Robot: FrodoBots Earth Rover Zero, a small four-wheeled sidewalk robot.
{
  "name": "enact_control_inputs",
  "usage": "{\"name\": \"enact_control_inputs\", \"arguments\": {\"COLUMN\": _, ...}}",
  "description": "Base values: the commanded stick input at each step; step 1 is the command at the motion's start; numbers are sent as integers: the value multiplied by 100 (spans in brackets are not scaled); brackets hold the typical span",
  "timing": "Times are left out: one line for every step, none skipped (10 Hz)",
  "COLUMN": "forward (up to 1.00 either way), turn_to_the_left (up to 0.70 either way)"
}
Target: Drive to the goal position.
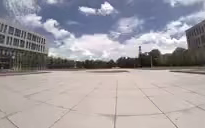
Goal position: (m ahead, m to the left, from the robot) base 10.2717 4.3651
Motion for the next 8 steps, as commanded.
{"name": "enact_control_inputs", "arguments": {"forward": 70, "turn_to_the_left": -13}}
{"name": "enact_control_inputs", "arguments": {"forward": 70, "turn_to_the_left": 12}}
{"name": "enact_control_inputs", "arguments": {"forward": 70, "turn_to_the_left": 3}}
{"name": "enact_control_inputs", "arguments": {"forward": 70, "turn_to_the_left": 9}}
{"name": "enact_control_inputs", "arguments": {"forward": 70, "turn_to_the_left": 14}}
{"name": "enact_control_inputs", "arguments": {"forward": 70, "turn_to_the_left": 7}}
{"name": "enact_control_inputs", "arguments": {"forward": 70, "turn_to_the_left": 0}}
{"name": "enact_control_inputs", "arguments": {"forward": 70, "turn_to_the_left": 0}}
